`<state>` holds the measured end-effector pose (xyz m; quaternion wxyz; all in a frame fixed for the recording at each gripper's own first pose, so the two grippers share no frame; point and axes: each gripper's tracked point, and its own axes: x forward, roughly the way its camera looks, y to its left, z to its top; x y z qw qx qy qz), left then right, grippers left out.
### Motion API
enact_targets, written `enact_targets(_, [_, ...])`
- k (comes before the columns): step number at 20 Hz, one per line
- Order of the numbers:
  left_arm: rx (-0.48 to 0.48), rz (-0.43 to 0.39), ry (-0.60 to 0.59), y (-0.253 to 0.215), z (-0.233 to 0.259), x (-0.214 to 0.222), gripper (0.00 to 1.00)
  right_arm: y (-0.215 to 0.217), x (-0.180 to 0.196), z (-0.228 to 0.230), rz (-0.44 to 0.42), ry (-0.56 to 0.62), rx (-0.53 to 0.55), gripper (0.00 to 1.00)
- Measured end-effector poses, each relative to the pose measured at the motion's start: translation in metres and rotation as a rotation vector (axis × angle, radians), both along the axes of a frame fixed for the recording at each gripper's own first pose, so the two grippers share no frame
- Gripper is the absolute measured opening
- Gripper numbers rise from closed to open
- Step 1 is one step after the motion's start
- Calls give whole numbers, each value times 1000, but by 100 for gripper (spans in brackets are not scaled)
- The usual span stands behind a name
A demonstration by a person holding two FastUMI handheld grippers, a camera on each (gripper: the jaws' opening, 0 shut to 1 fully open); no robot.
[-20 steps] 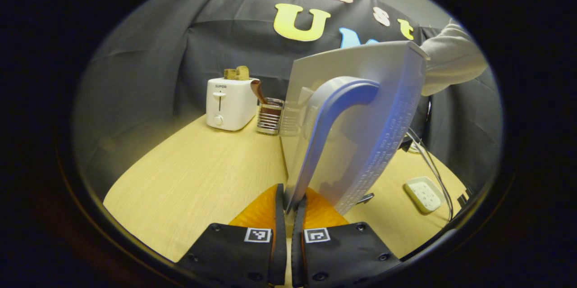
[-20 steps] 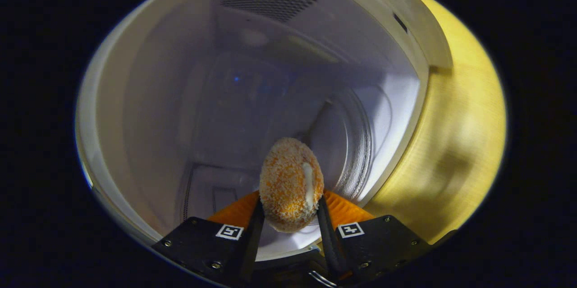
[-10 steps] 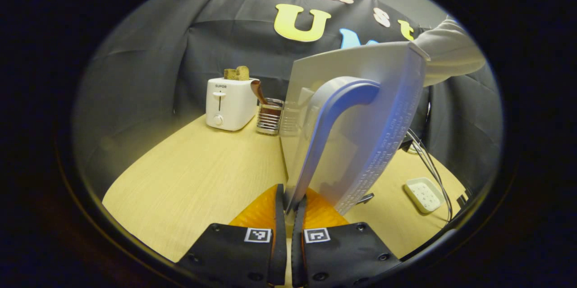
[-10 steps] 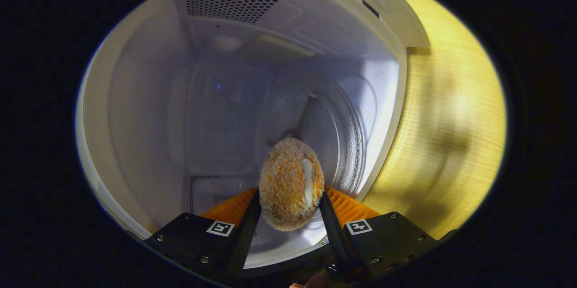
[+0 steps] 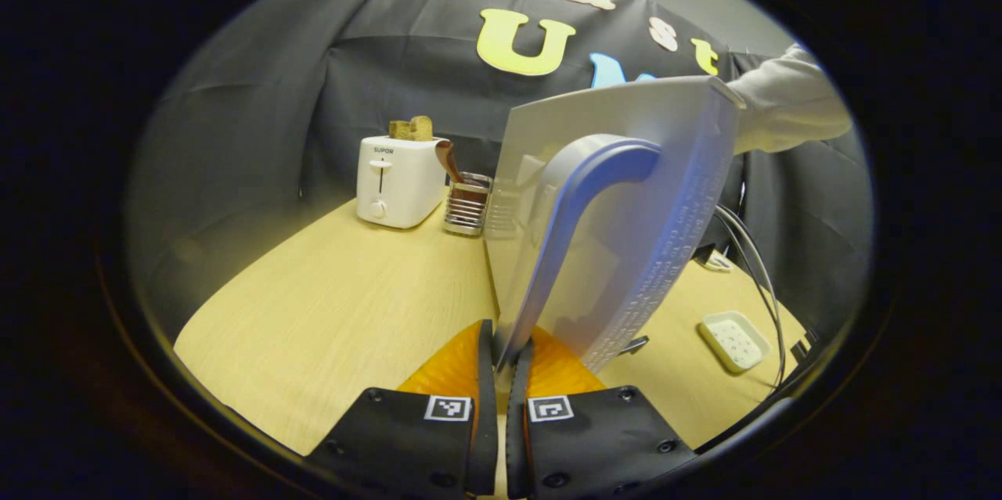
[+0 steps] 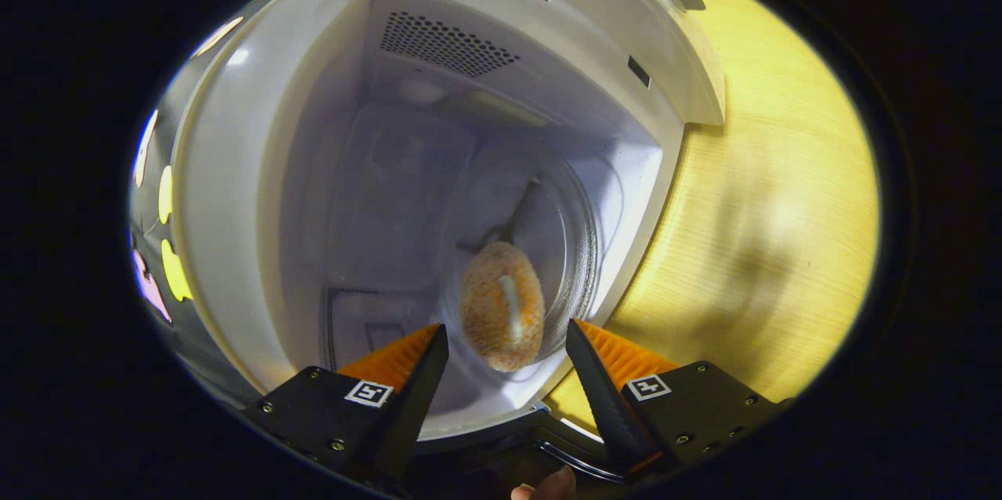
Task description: Open the microwave oven with the left hand, put the food in, and close the microwave oven.
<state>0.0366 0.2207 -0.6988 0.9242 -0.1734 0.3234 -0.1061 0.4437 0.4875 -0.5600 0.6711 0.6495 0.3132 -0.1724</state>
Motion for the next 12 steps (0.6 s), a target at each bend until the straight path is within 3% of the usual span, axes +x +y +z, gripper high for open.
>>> enact_targets(5, [-2,-3,-3,0,-1,1,13,-23,-4,19,91,-64,-56,92])
enact_targets(12, [-7,-25,-14,1,0,0,13,-59,-64,61,212,-151,-111,92])
